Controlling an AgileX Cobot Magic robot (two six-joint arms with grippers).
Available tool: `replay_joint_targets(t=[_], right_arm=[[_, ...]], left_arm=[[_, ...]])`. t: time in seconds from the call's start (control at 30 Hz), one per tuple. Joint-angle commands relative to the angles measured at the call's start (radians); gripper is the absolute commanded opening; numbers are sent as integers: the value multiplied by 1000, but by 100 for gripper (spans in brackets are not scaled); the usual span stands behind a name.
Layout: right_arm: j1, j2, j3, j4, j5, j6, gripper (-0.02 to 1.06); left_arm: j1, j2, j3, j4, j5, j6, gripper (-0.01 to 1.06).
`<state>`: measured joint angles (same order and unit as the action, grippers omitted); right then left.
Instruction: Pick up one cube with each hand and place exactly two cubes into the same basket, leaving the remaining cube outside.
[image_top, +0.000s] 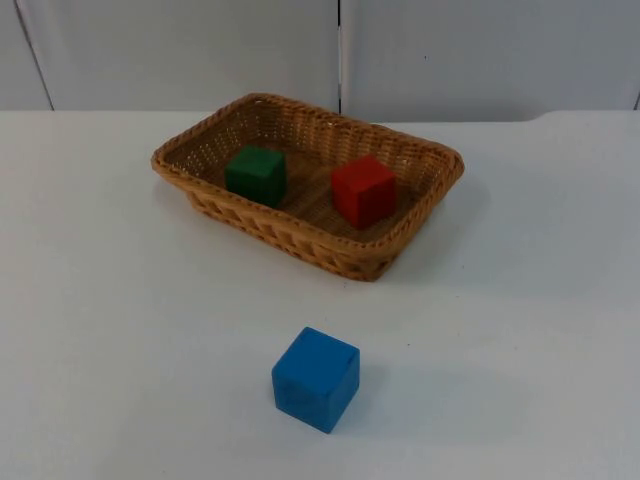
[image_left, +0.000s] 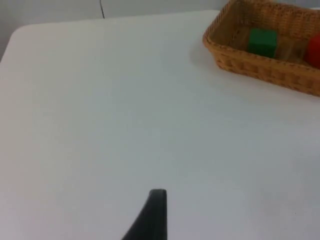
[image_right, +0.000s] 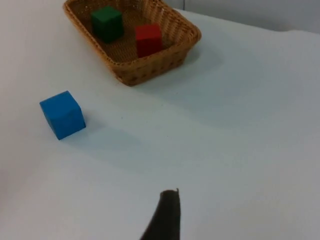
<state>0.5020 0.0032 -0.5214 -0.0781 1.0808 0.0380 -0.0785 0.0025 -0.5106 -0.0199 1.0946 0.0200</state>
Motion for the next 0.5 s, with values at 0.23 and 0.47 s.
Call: replay_joint_targets(t=[0.23, 0.47], right_arm=[[-1, -3, 6, -10, -2, 0, 75], [-1, -3, 6, -10, -2, 0, 75]], left_arm=[[-1, -3, 16, 5, -19, -10, 89], [-1, -3, 16, 5, -19, -10, 89]])
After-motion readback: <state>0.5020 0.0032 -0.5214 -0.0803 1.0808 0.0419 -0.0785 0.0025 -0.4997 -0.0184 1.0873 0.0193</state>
